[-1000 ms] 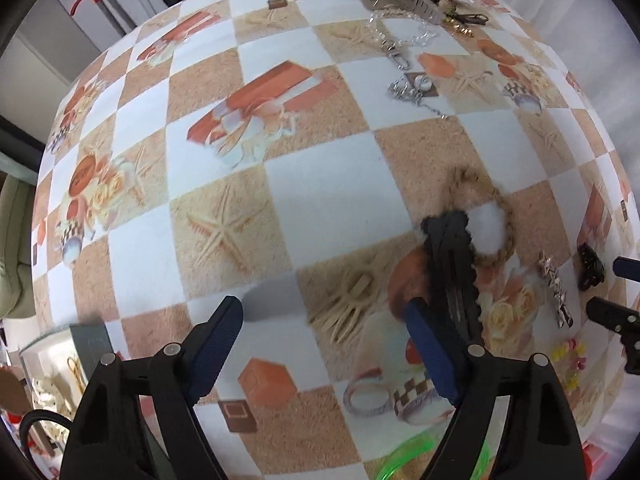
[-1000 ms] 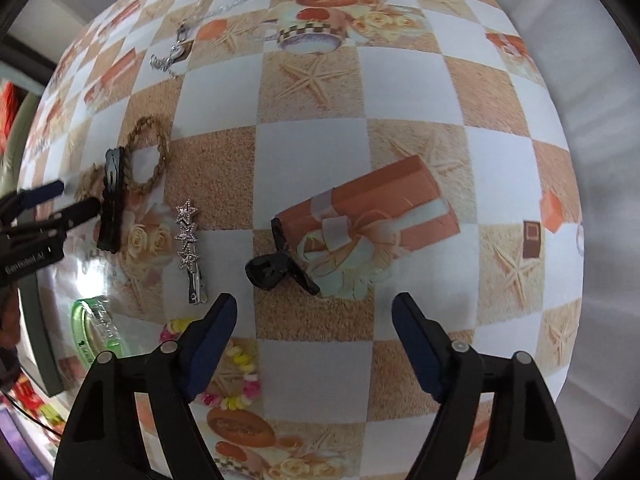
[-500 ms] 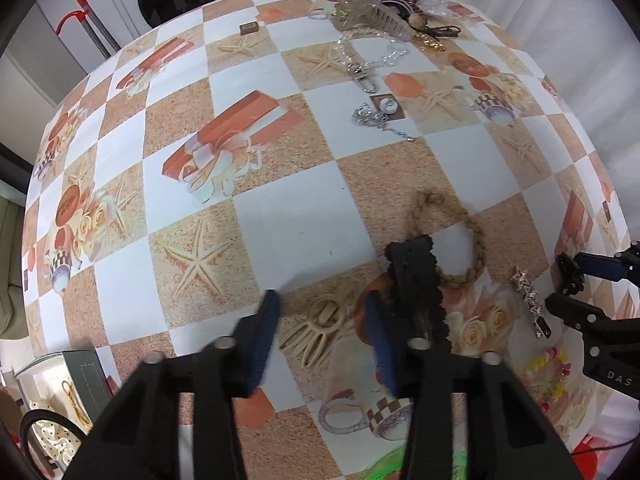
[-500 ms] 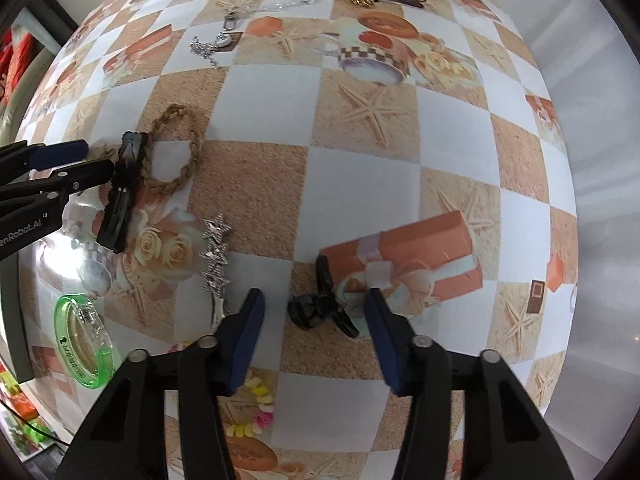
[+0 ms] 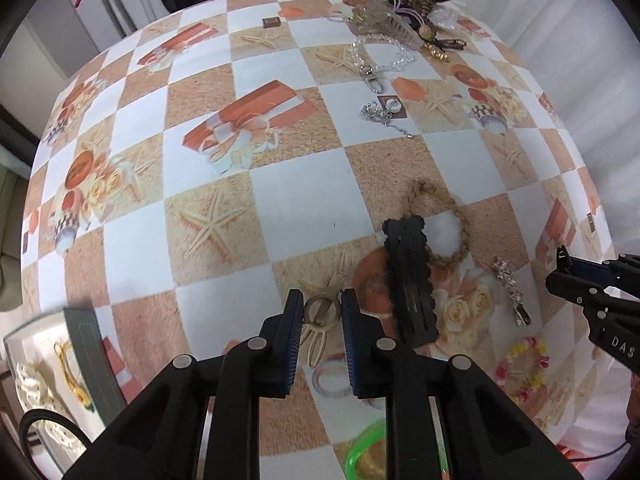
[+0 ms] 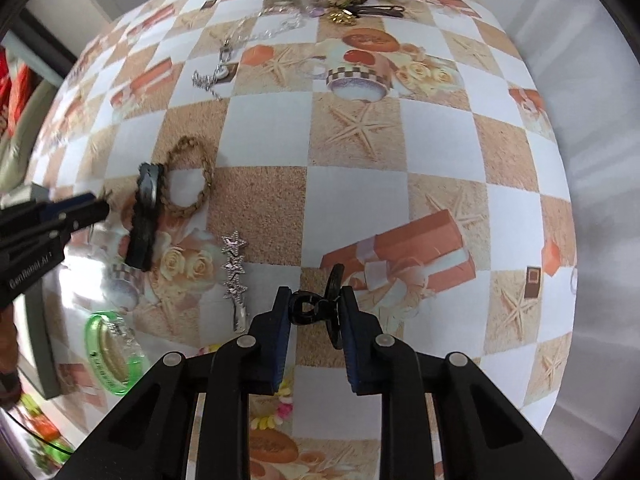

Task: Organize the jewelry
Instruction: 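Carry both clips into the white tray and open both tools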

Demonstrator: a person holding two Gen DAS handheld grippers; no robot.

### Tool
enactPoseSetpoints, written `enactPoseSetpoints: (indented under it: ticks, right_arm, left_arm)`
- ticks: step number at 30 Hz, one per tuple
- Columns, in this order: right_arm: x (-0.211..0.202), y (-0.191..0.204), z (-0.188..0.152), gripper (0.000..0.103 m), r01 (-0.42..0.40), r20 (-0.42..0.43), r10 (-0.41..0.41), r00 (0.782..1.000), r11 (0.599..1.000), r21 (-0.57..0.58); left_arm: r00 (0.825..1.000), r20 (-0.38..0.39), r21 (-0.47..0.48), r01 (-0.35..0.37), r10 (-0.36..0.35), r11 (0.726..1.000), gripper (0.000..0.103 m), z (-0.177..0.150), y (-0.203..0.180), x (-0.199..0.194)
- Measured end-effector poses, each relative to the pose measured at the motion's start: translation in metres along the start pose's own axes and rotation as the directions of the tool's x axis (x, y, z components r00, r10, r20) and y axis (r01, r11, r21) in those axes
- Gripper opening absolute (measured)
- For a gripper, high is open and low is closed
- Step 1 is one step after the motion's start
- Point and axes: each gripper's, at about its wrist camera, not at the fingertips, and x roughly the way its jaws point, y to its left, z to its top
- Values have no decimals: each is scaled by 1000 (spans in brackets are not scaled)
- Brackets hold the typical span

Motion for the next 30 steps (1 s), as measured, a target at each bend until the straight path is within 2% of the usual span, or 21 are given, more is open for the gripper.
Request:
enactPoseSetpoints:
  ticks: [9, 14, 23, 30]
  right_arm:
    - [-33, -3, -25, 25, -80, 23, 78, 997, 994, 71]
    - [-45, 2, -34, 25, -96, 27, 94, 995, 993, 75]
    - [-65, 42, -26, 25, -136, 38, 134, 990, 990, 40]
    - [-76, 97, -14, 25, -157, 41, 160, 986, 985, -75]
  left_arm:
    - [999, 39, -67, -17, 20, 998, 24, -24, 7, -38]
    - [998, 64, -121, -16, 24, 992, 24, -38, 18, -59]
    - [995, 91, -193, -13, 31, 981, 24, -70, 44, -90]
    - [993, 107, -282, -21, 53, 959, 24, -98, 81, -107]
